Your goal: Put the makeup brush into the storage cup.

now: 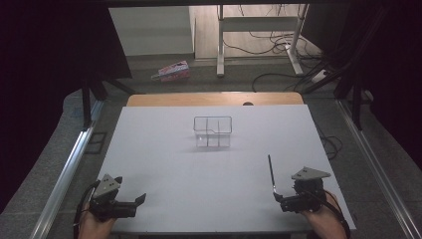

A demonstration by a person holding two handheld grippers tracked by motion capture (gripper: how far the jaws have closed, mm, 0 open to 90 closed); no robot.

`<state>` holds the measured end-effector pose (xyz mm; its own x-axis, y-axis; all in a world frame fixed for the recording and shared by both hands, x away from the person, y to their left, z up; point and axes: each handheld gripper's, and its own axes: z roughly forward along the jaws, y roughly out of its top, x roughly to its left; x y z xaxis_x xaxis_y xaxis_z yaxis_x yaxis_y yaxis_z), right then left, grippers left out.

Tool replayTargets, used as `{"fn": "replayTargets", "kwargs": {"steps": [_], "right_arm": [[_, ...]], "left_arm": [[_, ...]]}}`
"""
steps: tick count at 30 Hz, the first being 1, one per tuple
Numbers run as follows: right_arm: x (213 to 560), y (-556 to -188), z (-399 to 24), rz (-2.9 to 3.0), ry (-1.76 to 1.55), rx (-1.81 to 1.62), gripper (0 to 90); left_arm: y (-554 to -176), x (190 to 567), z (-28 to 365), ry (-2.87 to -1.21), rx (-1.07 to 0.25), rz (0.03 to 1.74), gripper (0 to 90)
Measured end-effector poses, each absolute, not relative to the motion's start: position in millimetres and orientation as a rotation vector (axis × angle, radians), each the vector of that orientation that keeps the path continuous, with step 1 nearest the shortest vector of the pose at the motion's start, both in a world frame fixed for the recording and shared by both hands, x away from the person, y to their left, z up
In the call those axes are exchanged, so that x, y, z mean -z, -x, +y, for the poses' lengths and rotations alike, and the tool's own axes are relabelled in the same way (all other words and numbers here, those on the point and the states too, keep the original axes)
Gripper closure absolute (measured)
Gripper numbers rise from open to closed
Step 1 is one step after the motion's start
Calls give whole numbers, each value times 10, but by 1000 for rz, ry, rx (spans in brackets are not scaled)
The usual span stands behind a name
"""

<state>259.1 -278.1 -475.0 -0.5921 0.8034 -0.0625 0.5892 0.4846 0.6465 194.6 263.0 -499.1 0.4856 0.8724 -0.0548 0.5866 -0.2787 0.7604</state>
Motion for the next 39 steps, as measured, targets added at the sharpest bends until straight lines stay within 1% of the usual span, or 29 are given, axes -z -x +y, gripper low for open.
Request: {"fn": "replayTargets", "kwargs": {"steps": [17, 23, 39], "right_arm": [[4755, -2676, -2819, 2431, -1207, -771, 0], [4756, -2718, -2818, 2450, -1219, -740, 16], [4730, -2939, -2840, 2482, -1220, -652, 36]], "left_arm": [[-1952, 4994, 2630, -1993, -491, 1213, 0], [-1955, 5000, 2619, -2002, -483, 1210, 0], [-1956, 4998, 2619, -2004, -478, 1218, 0]]}}
